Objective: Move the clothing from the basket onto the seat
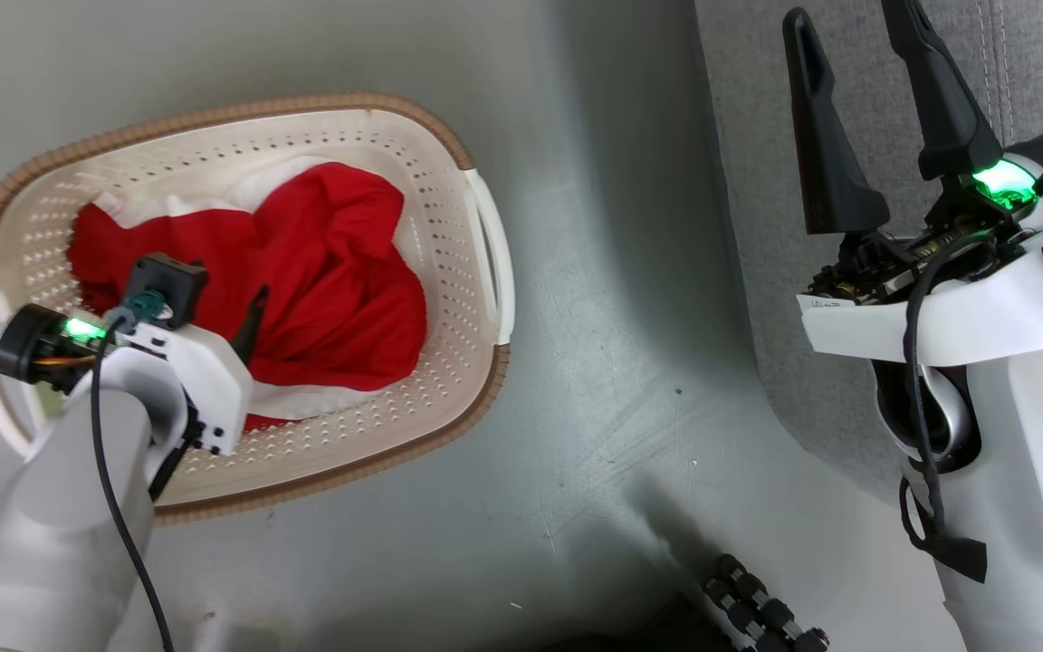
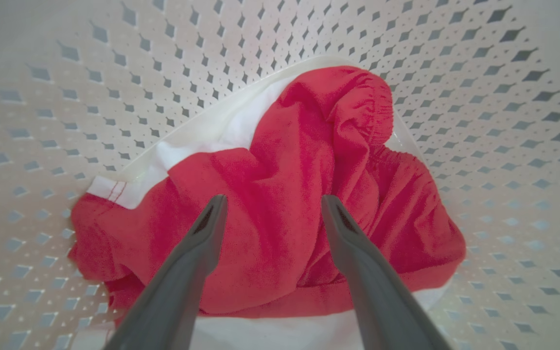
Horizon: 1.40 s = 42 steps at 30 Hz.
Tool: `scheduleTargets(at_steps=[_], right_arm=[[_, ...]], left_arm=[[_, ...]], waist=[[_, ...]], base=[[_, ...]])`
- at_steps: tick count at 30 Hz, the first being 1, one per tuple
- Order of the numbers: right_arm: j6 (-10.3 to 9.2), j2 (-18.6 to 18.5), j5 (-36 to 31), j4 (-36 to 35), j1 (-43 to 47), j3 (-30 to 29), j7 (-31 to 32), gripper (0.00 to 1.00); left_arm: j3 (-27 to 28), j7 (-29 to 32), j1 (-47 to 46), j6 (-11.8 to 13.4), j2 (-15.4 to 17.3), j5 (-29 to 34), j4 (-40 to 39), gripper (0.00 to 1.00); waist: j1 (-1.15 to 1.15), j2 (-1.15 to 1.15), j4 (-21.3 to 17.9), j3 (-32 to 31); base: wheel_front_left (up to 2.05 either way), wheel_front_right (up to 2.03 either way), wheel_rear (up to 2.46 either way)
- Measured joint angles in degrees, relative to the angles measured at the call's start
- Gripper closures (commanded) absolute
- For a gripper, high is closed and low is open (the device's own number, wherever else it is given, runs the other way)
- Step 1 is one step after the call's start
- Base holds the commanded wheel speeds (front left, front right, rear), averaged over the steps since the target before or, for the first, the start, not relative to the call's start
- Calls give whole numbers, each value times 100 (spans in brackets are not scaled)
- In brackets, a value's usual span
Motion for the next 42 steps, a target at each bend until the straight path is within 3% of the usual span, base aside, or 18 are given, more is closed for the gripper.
scheduleTargets(at_steps=[18,32,34,42], right_arm=[[0,19,548,-30,-281,172,0,0],[1,31,647,2,-407,214,0,0],[0,31,648,5,-463,208,0,0],[0,33,666,26,-474,176,0,0]], left_arm=[[-432,538,-566,0,200,513,713,0],[-539,929,-774,166,137,671,1189,0],[-539,926,-789,164,104,658,1199,100],[-552,794,-855,122,49,654,1244,100]], waist=[[0,0,-481,408],[0,0,-617,470],[0,0,-617,462],[0,0,-613,416]], base=[[0,0,0],[0,0,0],[0,0,0],[0,0,0]])
